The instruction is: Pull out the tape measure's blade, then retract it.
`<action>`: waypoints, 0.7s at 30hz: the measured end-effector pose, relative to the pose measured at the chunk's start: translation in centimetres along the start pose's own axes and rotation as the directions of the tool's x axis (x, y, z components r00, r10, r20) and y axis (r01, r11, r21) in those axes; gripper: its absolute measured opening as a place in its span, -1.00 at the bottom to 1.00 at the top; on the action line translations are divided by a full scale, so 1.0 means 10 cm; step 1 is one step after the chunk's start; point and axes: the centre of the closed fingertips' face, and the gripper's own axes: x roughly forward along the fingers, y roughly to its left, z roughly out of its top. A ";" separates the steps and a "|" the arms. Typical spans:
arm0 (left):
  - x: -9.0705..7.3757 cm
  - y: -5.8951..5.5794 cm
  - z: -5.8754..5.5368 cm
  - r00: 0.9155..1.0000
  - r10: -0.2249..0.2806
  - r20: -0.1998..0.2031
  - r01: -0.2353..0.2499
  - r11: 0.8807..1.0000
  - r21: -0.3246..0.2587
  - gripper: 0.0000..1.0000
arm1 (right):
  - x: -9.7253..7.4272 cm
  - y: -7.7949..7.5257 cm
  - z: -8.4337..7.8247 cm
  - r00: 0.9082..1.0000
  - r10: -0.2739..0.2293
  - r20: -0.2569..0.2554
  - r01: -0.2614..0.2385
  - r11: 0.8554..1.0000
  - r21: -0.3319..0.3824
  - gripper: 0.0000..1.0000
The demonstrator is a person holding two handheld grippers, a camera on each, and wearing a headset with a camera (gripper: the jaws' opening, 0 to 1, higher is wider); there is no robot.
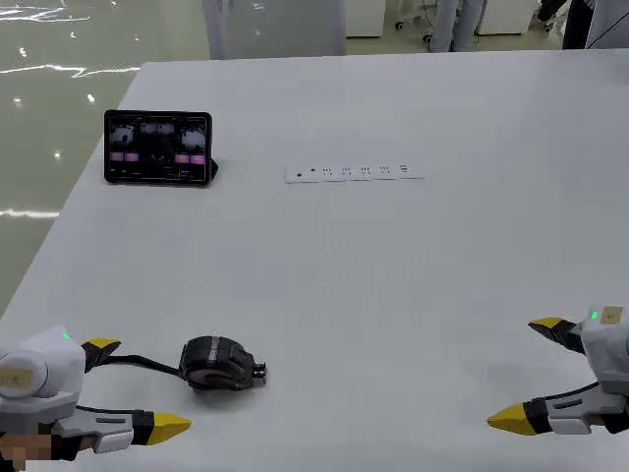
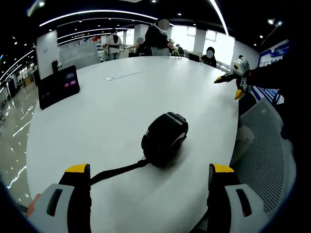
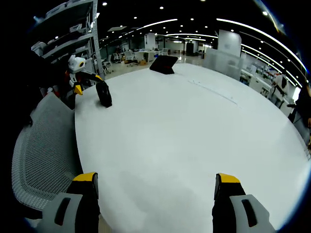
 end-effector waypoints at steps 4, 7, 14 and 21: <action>-0.01 0.01 -0.01 1.000 0.003 -0.007 -0.003 1.000 0.003 0.98 | -0.04 -0.01 -0.11 1.000 -0.004 -0.030 0.004 1.000 -0.022 0.98; -0.02 0.04 -0.02 1.000 0.013 -0.013 -0.013 1.000 0.007 0.98 | -0.08 0.01 -0.17 0.999 -0.003 -0.038 0.002 1.000 -0.023 0.98; -0.04 0.09 -0.03 1.000 0.025 -0.014 -0.024 1.000 0.010 0.98 | -0.14 0.05 -0.22 0.999 -0.002 -0.039 0.001 1.000 -0.013 0.98; -0.04 0.08 -0.08 0.999 0.013 -0.034 -0.013 1.000 -0.003 0.98 | -0.19 0.02 -0.30 0.999 -0.001 -0.050 0.001 1.000 -0.002 0.98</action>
